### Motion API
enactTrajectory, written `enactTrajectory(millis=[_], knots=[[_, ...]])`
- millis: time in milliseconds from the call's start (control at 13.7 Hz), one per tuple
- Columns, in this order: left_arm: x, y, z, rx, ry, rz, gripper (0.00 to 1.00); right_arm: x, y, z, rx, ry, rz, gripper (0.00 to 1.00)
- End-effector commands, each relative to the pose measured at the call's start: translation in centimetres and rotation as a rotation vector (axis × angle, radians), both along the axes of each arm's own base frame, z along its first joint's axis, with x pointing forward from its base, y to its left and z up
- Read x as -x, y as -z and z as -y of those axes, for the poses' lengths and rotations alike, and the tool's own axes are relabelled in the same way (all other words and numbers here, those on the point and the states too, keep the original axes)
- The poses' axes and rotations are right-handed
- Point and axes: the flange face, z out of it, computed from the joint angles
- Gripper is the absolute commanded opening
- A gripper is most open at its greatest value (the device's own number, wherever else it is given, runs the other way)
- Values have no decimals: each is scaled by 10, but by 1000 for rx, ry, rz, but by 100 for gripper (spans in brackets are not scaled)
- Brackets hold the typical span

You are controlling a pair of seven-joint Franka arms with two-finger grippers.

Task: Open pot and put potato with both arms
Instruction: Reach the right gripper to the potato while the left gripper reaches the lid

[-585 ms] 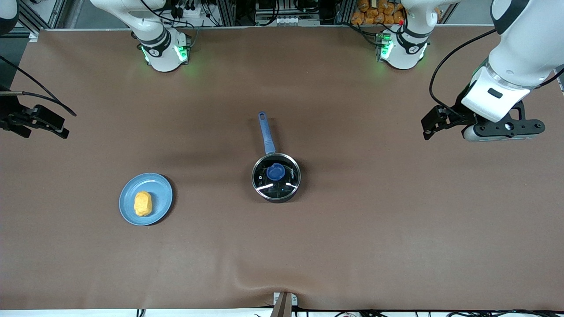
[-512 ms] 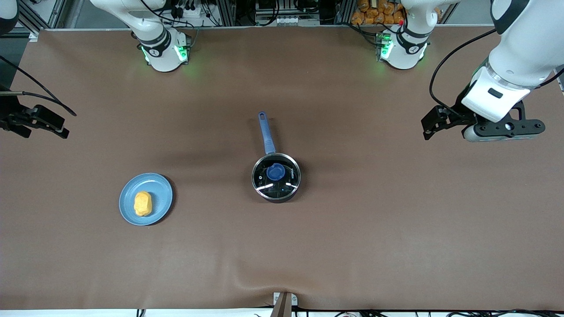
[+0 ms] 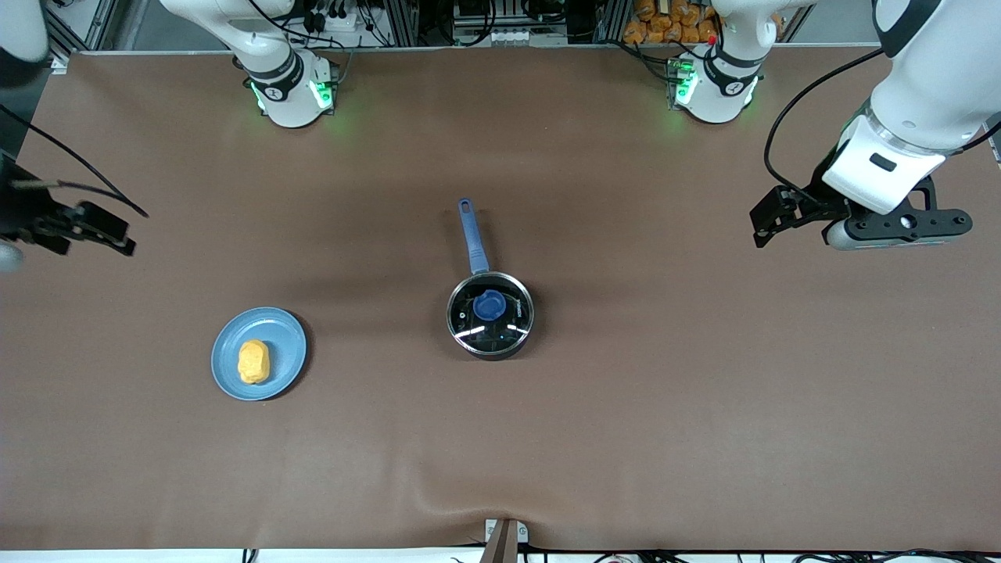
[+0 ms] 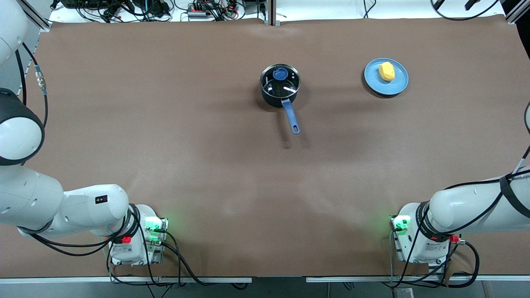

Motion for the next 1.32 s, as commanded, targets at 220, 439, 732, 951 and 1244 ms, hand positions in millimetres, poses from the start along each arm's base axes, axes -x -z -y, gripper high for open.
enactTrajectory(millis=[220,439,732,951,1244], knots=[[13,8,12,-34,21,-6,100,-55,112,-27,-11,-50,-65,100],[20,9,37,-32,56,-5,100,-76,168,-58,7,-108,-51,100],[37,20,107,-1,77,1,100,-95,249,-51,14,-209,-50,100],[53,43,170,42,63,-13,100,-100,304,-26,13,-219,-51,100],[61,103,252,86,-71,-48,100,-102,338,-17,15,-208,-53,100]])
